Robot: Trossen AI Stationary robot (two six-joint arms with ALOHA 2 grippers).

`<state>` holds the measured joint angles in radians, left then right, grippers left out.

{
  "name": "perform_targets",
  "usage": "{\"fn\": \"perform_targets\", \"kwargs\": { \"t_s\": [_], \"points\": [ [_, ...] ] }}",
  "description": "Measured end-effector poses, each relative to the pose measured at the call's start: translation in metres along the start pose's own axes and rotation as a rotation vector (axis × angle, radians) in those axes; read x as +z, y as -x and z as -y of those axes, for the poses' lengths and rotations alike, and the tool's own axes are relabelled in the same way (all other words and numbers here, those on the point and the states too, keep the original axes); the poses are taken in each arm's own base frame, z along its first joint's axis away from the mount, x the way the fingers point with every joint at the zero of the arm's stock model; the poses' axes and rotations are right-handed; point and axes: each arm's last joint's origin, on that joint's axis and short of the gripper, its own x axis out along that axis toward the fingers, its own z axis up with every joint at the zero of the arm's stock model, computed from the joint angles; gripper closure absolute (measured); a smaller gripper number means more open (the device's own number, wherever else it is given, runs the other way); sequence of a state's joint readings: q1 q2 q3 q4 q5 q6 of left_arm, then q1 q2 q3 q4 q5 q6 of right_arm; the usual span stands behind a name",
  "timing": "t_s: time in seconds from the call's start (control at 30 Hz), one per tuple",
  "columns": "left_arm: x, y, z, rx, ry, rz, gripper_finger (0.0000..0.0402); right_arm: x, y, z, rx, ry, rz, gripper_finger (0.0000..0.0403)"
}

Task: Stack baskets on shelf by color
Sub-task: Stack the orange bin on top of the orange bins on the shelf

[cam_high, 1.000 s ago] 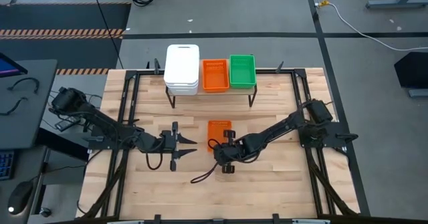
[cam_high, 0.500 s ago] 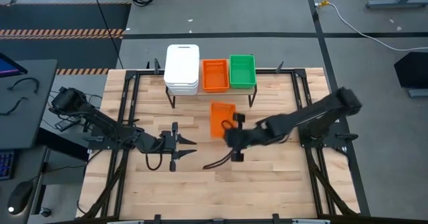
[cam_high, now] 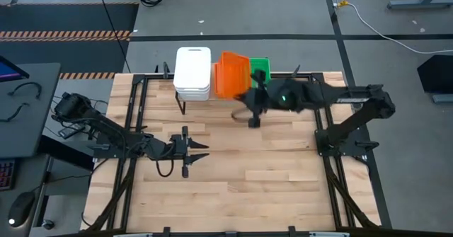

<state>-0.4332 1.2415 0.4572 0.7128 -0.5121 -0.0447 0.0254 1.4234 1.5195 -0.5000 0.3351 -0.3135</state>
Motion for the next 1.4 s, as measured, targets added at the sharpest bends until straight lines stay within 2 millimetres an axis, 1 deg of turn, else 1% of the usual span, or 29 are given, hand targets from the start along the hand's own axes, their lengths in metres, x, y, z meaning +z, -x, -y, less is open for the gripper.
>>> {"fn": "perform_targets", "kwargs": {
  "t_s": [0.1,0.2,0.37,0.57,0.7,0.87,1.1,1.4],
  "points": [
    [0.0,0.0,0.001,-0.003,0.01,-0.003,0.0281,-0.003,-0.016,0.017,0.012,-0.019,-0.025,0.0397],
    [-0.001,0.0,0.001,-0.005,0.012,-0.008,0.0281,-0.011,-0.032,0.027,0.032,-0.017,-0.084,0.0397],
    [-0.003,0.0,0.0,-0.002,0.001,-0.024,0.0281,-0.031,-0.056,0.038,0.032,0.047,-0.207,0.0395],
    [-0.003,-0.002,-0.004,0.02,-0.003,-0.034,0.0281,-0.044,-0.073,0.051,0.053,0.039,-0.231,0.0394],
    [-0.004,-0.003,-0.007,0.032,0.005,-0.041,0.0281,-0.051,-0.079,0.059,0.079,0.014,-0.236,0.0393],
    [-0.005,-0.003,-0.007,0.024,0.016,-0.051,0.0281,-0.055,-0.079,0.062,0.094,0.003,-0.255,0.0393],
    [-0.005,-0.003,-0.006,-0.003,0.015,-0.054,0.0281,-0.06,-0.077,0.059,0.158,-0.004,-0.304,0.0392],
    [-0.005,-0.003,-0.006,-0.004,0.018,-0.049,0.0281,-0.061,-0.077,0.059,0.162,-0.005,-0.308,0.0392]
  ]
}}
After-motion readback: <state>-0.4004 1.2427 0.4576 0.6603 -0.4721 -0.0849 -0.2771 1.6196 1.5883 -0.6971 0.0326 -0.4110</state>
